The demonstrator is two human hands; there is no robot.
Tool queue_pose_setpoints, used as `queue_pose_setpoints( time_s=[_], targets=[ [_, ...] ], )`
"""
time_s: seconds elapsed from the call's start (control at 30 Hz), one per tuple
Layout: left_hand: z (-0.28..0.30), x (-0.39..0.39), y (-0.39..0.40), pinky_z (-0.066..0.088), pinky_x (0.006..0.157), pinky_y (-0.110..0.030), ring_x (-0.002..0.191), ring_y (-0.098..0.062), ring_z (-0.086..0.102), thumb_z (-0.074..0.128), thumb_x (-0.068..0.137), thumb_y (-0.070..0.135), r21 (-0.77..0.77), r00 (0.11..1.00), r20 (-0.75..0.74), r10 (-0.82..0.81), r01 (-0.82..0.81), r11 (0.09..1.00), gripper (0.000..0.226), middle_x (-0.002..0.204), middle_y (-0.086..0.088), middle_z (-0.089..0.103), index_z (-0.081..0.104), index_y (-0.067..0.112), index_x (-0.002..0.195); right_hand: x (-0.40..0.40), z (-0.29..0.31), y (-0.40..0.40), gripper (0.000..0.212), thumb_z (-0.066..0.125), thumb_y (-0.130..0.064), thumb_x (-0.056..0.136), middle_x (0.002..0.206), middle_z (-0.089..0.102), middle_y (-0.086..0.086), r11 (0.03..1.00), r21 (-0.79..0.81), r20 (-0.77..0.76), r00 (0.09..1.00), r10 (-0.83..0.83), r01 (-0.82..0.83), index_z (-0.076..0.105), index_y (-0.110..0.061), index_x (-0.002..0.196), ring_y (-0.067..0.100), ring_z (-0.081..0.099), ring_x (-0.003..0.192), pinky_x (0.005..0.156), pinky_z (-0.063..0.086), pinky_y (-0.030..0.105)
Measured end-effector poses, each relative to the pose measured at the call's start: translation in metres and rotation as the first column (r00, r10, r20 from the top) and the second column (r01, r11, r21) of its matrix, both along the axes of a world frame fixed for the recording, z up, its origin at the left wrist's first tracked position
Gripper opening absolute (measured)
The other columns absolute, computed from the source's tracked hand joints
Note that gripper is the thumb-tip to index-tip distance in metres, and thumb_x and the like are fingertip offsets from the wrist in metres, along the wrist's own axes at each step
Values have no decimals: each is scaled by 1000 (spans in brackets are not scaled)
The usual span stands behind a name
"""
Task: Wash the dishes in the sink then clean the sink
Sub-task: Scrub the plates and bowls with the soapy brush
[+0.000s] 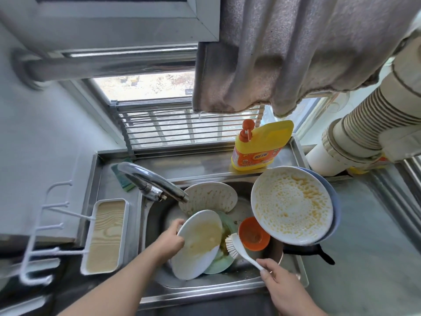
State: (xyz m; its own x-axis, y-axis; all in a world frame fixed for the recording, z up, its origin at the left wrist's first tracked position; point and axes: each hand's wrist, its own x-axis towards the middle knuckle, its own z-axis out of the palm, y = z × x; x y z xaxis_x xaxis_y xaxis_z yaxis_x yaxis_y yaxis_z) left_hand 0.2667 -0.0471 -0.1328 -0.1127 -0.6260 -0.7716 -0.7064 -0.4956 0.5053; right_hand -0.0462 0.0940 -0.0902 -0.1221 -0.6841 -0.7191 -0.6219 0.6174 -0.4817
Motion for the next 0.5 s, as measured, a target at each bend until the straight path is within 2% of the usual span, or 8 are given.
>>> queue_pose_setpoints(
  time_s=[0.07, 0.17, 0.23, 0.3, 0.37, 0.43, 0.5],
  targets=[
    [20, 8, -2, 48, 84, -36, 111, -27, 58, 50, 86, 4, -31, 998, -33, -46, 45, 999, 78, 128, -7, 60, 36, 49, 148, 4, 3, 3, 22, 53, -40, 104, 79, 66, -34, 1000, -5, 27, 1000, -4, 4, 58, -62, 102, -7, 61, 75, 77, 47, 16],
    [45, 23, 0, 52, 94, -41, 111, -27, 60, 50, 75, 14, -141, 999, -54, 2, -9, 990, 91, 128, -5, 61, 28, 60, 151, 19, 7, 4, 25, 55, -34, 103, 82, 69, -30, 999, -17, 89, 996, -29, 31, 63, -57, 101, -8, 62, 83, 81, 45, 14],
    [50, 29, 4, 53, 100, -47, 111, -27, 61, 49, 69, 19, -163, 990, -87, 113, -126, 979, 92, 128, -6, 62, 31, 59, 150, 38, 8, 3, 30, 57, -31, 102, 95, 72, -27, 999, -28, 139, 990, -34, 39, 64, -60, 98, -7, 64, 96, 84, 44, 9],
    [49, 26, 13, 53, 103, -52, 111, -28, 61, 51, 80, 14, -132, 935, -169, 313, -336, 932, 80, 127, -8, 63, 38, 50, 150, 63, 13, -4, 34, 60, -32, 100, 101, 73, -28, 999, -32, 195, 981, -10, 16, 65, -65, 92, -10, 64, 97, 83, 43, 5],
    [50, 12, 25, 56, 95, -49, 107, -30, 65, 48, 103, 14, -52, 823, -227, 521, -544, 837, 51, 121, -9, 66, 45, 36, 149, 93, 19, -14, 28, 58, -36, 100, 104, 74, -20, 999, -39, 264, 963, 47, -38, 65, -62, 95, -11, 64, 92, 82, 45, 7],
    [54, -5, 39, 56, 78, -35, 102, -22, 66, 38, 113, 29, -40, 763, -260, 591, -620, 783, 30, 115, -2, 68, 50, 38, 139, 121, 23, -28, 20, 53, -37, 103, 107, 73, -10, 994, -103, 299, 952, 67, -38, 62, -55, 102, -2, 63, 93, 85, 46, 16],
    [58, -17, 48, 55, 73, -30, 101, -18, 66, 37, 114, 32, -76, 736, -293, 610, -654, 752, 26, 116, 2, 68, 50, 47, 131, 135, 21, -51, 18, 47, -38, 106, 112, 72, -7, 989, -144, 253, 967, 25, 12, 60, -49, 114, 8, 64, 101, 85, 47, 23]
  ],
)
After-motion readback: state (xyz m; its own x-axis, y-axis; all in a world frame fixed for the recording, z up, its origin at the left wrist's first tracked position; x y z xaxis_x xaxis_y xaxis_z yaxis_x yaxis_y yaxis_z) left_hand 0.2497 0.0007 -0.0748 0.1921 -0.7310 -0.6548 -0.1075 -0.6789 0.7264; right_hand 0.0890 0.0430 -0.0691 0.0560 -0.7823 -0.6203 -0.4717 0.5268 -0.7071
